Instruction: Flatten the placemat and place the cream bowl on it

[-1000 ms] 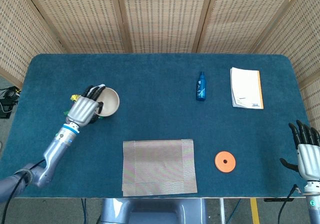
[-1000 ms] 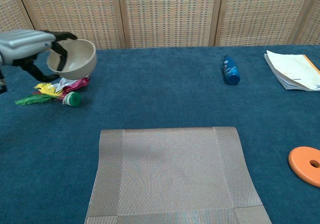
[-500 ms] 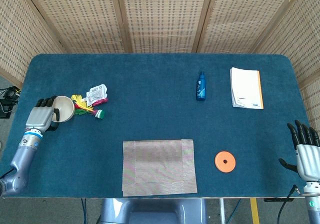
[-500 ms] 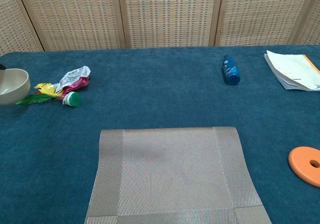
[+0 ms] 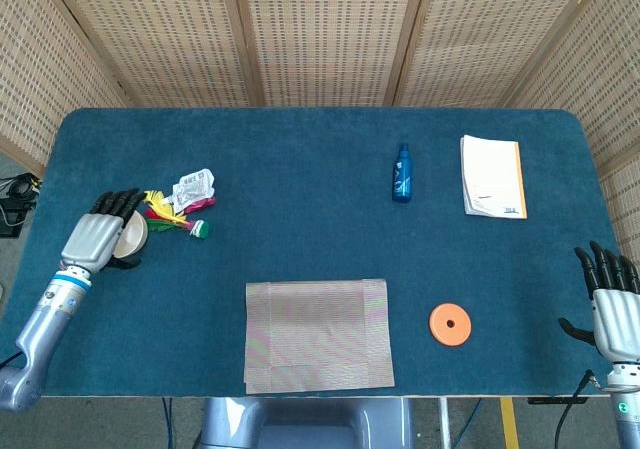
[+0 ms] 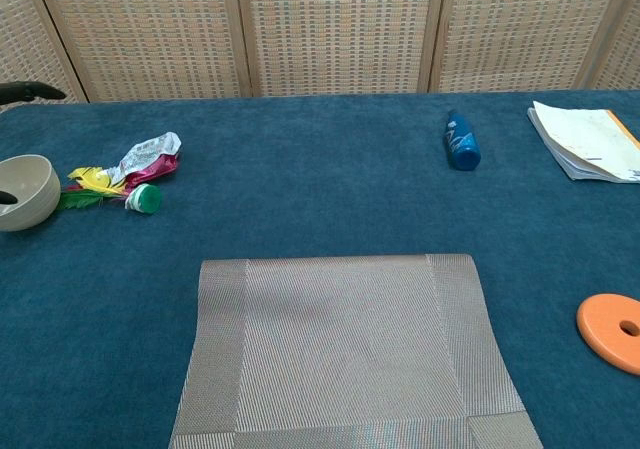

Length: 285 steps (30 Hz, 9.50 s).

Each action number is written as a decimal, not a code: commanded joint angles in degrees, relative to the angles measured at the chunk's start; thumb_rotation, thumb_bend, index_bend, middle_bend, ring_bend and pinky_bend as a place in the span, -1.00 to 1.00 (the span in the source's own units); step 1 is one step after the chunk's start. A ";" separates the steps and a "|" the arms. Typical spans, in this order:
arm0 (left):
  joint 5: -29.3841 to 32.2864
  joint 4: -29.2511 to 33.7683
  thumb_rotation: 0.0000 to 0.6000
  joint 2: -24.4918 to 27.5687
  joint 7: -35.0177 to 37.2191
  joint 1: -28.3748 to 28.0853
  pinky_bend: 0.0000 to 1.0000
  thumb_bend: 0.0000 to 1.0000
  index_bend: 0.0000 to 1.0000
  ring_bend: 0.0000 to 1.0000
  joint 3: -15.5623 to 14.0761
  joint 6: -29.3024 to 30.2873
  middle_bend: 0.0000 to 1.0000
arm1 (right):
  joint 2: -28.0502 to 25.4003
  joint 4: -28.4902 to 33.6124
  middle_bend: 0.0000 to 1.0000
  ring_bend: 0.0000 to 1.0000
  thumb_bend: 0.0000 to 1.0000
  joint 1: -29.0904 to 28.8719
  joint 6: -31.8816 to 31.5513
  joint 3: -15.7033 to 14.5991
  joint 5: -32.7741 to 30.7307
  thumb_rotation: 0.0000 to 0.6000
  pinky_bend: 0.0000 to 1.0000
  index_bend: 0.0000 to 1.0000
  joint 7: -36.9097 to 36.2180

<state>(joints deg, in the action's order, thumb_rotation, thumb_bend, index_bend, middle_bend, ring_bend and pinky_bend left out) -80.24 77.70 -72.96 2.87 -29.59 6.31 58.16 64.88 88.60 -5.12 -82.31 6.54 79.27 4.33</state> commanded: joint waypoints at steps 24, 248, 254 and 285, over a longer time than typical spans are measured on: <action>-39.10 4.73 1.00 -8.86 3.09 -8.07 -1.00 -1.00 -0.25 -1.00 -17.95 7.27 -1.00 | 0.40 -0.69 -1.00 -1.00 -1.00 -0.14 0.52 0.41 -1.51 1.00 -1.00 -1.00 1.03; 7.35 32.78 1.00 9.45 -27.36 12.47 -1.00 -1.00 -1.00 -1.00 -1.00 20.88 -1.00 | 20.30 -10.37 -1.00 -1.00 0.25 -34.09 27.46 -13.63 25.82 1.00 -1.00 -0.13 8.94; 7.26 32.73 1.00 9.37 -27.45 12.44 -1.00 -1.00 -1.00 -1.00 -1.01 20.61 -1.00 | 21.15 -12.32 -1.00 -1.00 0.44 -34.06 23.81 -14.57 28.11 1.00 -1.00 0.29 5.84; 6.94 33.28 1.00 10.19 -26.13 13.14 -1.00 -1.00 -1.00 -1.00 -0.69 20.75 -1.00 | 1.66 -24.30 -0.93 -1.00 0.34 -39.80 14.88 -14.99 41.27 1.00 -1.00 0.48 18.13</action>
<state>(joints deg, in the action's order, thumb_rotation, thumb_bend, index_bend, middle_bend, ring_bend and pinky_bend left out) -73.32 110.98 -62.76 -23.25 -16.45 5.60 78.91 66.47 68.39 -42.43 -69.15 -10.12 119.61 20.84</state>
